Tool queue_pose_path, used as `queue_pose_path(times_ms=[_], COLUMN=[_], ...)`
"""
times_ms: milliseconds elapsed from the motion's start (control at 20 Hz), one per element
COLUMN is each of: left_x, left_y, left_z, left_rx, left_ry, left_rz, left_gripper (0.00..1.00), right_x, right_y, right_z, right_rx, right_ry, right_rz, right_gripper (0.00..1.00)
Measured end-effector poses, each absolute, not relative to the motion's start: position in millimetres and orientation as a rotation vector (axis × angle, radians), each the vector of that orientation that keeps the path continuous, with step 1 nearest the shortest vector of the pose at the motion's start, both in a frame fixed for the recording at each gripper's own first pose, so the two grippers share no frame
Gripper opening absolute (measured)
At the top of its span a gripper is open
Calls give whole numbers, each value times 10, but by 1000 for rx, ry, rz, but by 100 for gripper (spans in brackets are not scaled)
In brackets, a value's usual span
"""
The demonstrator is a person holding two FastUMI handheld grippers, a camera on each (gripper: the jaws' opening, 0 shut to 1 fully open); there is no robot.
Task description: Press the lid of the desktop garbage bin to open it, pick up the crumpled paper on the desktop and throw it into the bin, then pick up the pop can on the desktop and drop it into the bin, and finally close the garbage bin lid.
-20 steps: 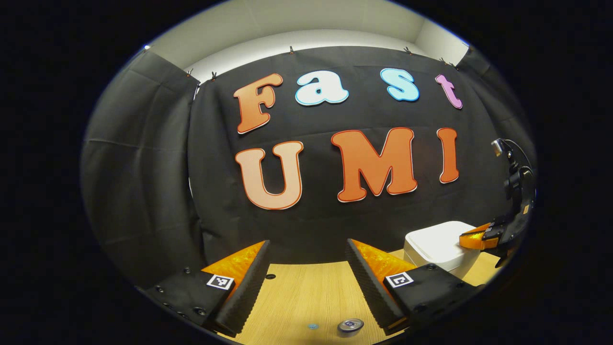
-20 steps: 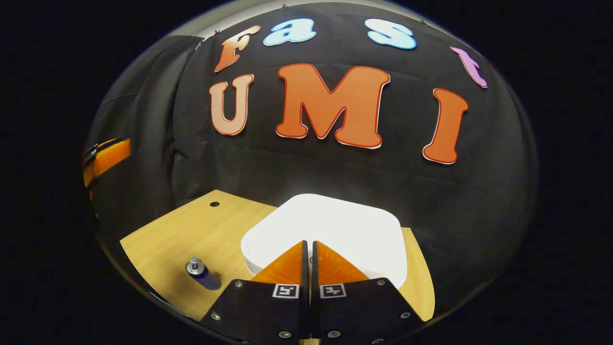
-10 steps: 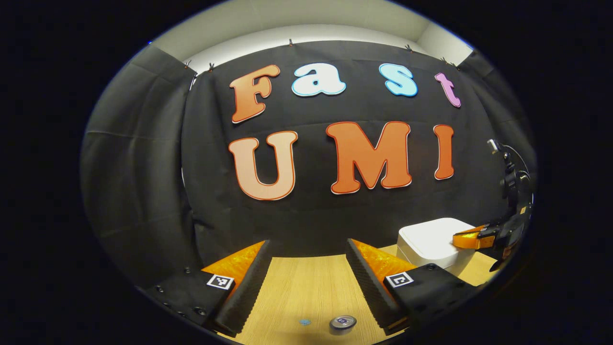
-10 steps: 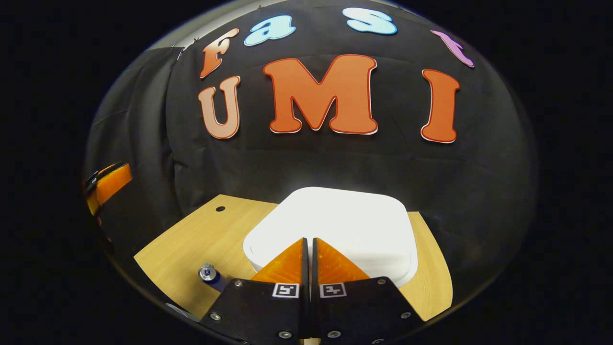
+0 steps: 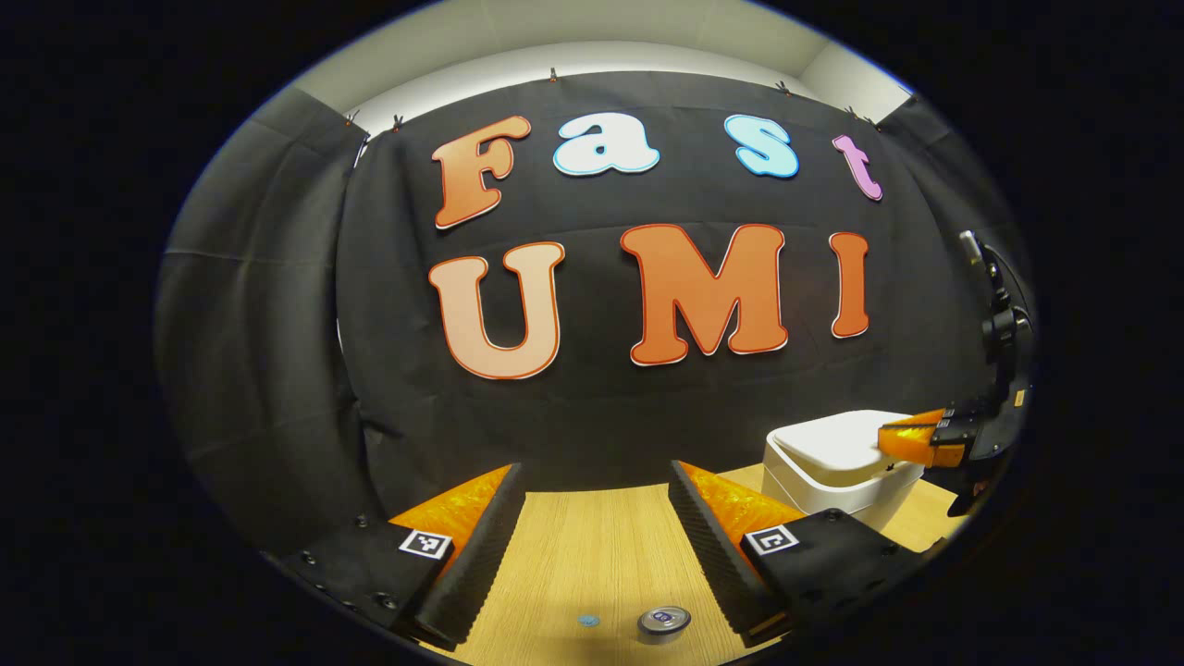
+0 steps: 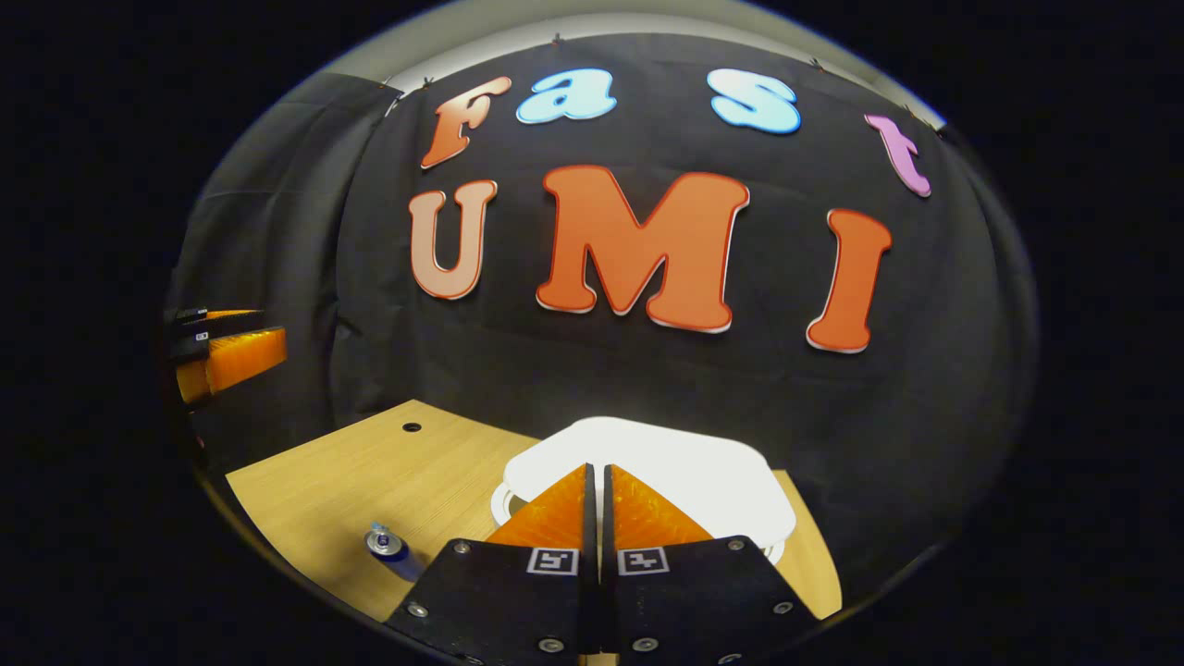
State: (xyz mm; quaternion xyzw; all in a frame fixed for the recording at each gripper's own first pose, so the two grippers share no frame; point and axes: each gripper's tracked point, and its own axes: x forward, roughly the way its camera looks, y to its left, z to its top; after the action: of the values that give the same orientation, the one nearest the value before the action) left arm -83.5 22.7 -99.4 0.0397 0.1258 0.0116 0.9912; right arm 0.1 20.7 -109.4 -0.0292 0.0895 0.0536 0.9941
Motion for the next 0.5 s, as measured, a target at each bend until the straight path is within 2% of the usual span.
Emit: queue_pose_path(times_ms=[150,500], left_x=[-803,-731], left_y=[289,315], left_z=[-1086,-1249], left_rx=[75,45], left_ry=[275,315], left_rz=[27,12], left_gripper=[99,99], right_x=[-19,-38], right_y=[440,803], right_z=[-774,-718], right_rx=[-77,-61], right_ry=[93,70], right_rz=[172,251], right_gripper=[1,1])
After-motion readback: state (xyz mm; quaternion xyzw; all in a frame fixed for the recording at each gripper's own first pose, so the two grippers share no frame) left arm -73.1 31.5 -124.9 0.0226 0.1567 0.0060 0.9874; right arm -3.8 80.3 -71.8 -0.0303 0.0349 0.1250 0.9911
